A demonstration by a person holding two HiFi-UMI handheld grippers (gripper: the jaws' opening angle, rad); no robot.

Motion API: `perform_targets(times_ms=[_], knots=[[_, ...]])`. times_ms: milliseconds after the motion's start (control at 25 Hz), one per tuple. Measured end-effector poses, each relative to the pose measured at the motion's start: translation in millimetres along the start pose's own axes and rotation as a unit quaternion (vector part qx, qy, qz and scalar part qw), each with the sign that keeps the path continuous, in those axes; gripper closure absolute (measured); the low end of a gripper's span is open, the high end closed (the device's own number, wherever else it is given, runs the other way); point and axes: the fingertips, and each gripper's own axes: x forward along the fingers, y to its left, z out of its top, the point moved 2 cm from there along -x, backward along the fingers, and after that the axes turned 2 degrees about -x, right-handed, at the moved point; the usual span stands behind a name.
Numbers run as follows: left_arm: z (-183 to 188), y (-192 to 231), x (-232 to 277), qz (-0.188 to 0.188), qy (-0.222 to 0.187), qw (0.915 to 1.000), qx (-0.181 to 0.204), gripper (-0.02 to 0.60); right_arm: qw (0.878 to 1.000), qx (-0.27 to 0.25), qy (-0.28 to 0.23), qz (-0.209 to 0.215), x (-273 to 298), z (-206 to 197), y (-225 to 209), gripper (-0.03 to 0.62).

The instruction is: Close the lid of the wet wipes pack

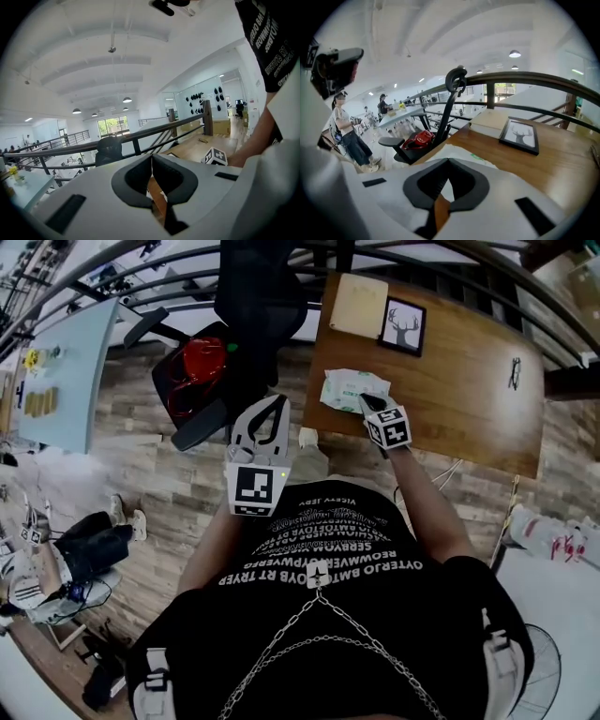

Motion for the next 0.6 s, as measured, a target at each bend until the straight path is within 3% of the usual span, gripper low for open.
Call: perform_targets(times_ms=[240, 400, 600], knots=[[16, -14, -4, -0.005, -0.028, 0.9996, -0.001, 0.554, 0.993, 0.018, -0.112, -0.035, -94, 50, 0, 0.579], [34, -23, -8, -0.015, -0.054, 0.9973, -0.047, 0.554, 0.985, -0.007, -0.157, -0.067, -156, 73, 3, 0.58], [47, -34, -23, -0.006, -0.069, 0.9967, -0.042, 0.554, 0.974, -0.046, -0.206, -0.085, -224, 99, 14, 0.58]])
